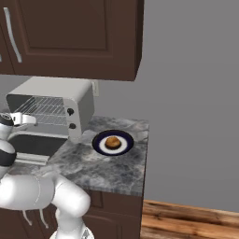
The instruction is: Open the toaster oven door. Place the bread on the bottom rack in the toaster oven and place the chicken drumstick on the top rack.
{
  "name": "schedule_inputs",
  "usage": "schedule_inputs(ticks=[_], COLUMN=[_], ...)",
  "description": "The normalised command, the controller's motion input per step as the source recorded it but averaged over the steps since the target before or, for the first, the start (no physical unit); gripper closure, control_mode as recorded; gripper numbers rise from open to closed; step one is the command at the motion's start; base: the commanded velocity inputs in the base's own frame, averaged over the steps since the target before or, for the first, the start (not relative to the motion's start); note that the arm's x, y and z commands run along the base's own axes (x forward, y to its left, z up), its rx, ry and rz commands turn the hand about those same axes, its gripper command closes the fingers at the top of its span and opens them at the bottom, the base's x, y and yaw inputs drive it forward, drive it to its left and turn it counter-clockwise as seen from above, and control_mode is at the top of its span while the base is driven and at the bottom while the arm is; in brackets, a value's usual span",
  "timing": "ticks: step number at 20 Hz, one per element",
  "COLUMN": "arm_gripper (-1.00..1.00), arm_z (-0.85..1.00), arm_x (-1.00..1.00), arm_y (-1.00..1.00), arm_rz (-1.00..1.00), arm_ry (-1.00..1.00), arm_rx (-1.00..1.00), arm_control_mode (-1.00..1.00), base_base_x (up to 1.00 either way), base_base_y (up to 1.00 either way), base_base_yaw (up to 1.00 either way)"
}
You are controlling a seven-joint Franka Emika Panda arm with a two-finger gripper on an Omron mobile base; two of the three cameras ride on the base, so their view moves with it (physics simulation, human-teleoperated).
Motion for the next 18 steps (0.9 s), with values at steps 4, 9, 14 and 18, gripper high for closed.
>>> schedule_inputs(ticks=[4, 9, 14, 18], arm_gripper=[-1.00, -1.00, -1.00, -1.00], arm_z=[-0.01, 0.00, -0.02, -0.06], arm_x=[0.12, 0.12, 0.09, 0.11], arm_y=[0.09, 0.07, 0.00, 0.00], arm_rz=[0.00, 0.00, 0.02, 0.02], arm_ry=[0.00, 0.00, 0.00, 0.00], arm_rx=[-0.01, -0.03, -0.01, 0.00], arm_control_mode=[-1.00, -1.00, -1.00, -1.00], base_base_x=[0.00, 0.00, 0.00, 0.00], base_base_y=[0.00, 0.00, 0.00, 0.00], base_base_yaw=[0.00, 0.00, 0.00, 0.00])
